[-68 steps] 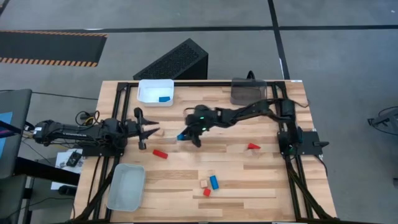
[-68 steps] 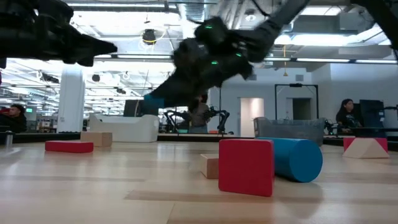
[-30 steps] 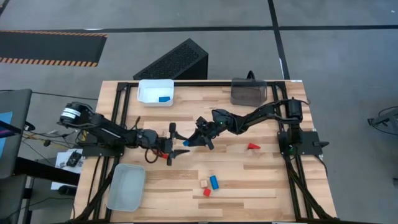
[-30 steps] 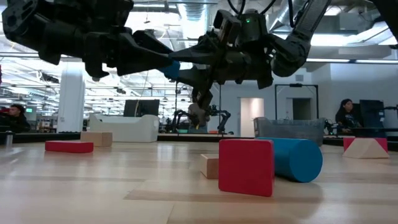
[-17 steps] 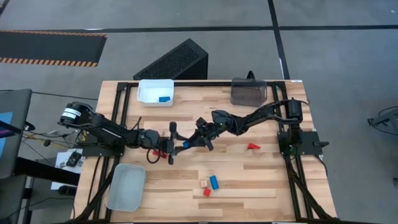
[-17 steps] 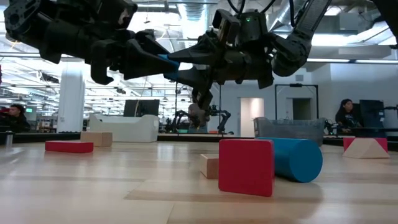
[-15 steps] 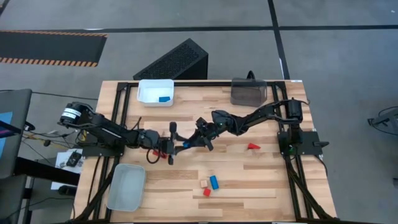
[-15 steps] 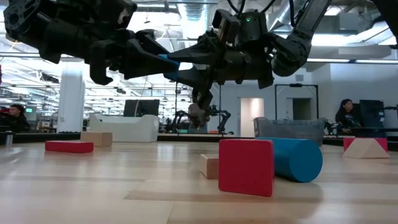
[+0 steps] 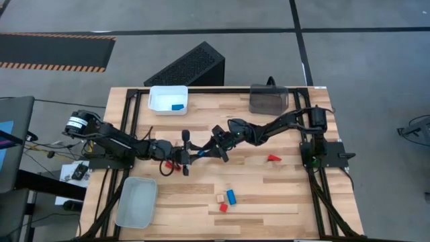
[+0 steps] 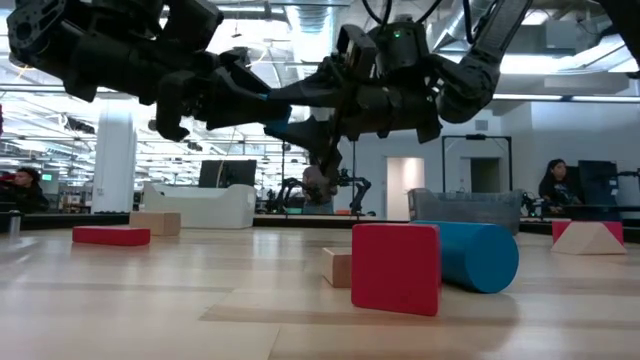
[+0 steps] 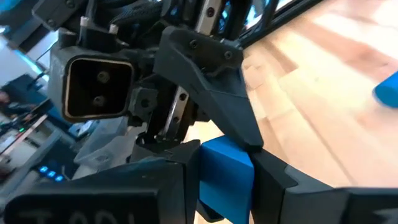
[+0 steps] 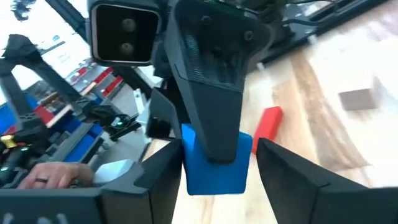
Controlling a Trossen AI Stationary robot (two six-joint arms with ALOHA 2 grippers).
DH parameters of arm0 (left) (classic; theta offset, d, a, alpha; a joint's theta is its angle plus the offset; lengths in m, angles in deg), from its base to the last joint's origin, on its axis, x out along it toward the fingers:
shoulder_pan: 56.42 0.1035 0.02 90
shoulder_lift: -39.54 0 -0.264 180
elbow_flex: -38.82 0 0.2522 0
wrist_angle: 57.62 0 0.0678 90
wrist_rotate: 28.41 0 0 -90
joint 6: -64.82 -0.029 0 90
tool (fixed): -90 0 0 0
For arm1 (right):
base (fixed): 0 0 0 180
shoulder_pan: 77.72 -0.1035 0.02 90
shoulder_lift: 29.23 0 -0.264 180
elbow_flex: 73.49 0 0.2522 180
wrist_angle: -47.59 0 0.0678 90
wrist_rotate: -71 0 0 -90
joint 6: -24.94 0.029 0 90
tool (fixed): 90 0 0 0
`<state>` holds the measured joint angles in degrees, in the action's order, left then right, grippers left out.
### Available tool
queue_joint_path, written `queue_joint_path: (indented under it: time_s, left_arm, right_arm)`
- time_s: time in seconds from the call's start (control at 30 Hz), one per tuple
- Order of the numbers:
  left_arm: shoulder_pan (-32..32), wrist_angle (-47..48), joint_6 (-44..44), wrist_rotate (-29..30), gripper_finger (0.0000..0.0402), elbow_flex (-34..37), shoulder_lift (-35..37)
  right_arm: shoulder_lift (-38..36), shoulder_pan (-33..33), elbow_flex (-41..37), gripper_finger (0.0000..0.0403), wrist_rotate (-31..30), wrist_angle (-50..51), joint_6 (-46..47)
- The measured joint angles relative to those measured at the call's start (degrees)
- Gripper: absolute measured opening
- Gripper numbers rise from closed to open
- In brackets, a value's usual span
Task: Sort & place blocks by color
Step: Put the top blue block into the white bin
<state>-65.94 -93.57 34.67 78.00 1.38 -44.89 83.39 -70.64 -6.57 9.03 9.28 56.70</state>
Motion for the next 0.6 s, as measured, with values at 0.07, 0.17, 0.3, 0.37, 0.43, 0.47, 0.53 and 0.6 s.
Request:
queue_joint_path:
  time_s: [0.07,0.17,0.3,0.37,0.43,0.47,0.53,0.6]
  left_arm:
    - [0.0,0.3,0.0,1.4,0.0084,0.0,0.0]
    - [0.0,0.3,0.0,3.3,0.0071,0.1,-0.1]
    - [0.0,-0.4,1.0,6.4,0.0065,0.1,0.4]
    - [0.0,-2.0,1.3,7.2,0.007,-0.2,0.9]
    - [0.0,-1.8,1.3,7.4,0.0077,-0.2,1.4]
    - [0.0,-1.5,1.3,7.3,0.0078,-0.2,1.7]
    - [-0.2,-1.3,1.3,7.4,0.0078,-0.2,2.5]
    - [-0.5,-1.2,1.3,7.2,0.0075,-0.2,3.3]
  right_arm:
    - [-0.1,0.3,0.0,0.0236,-1.1,1.3,-0.6]
    - [-0.1,0.6,0.0,0.0239,-1.4,1.7,-0.7]
    - [-0.2,0.8,0.0,0.0239,-1.4,2.9,-0.8]
    - [-0.2,0.9,0.0,0.0239,-1.1,4.2,-0.6]
    - [-0.2,1.0,-0.1,0.0239,1.0,3.1,0.0]
    - [-0.2,1.0,-0.1,0.0239,2.5,2.1,0.6]
    - [-0.7,1.3,-0.1,0.024,6.3,1.8,2.1]
    - [-0.9,1.5,0.0,0.024,9.2,2.6,2.3]
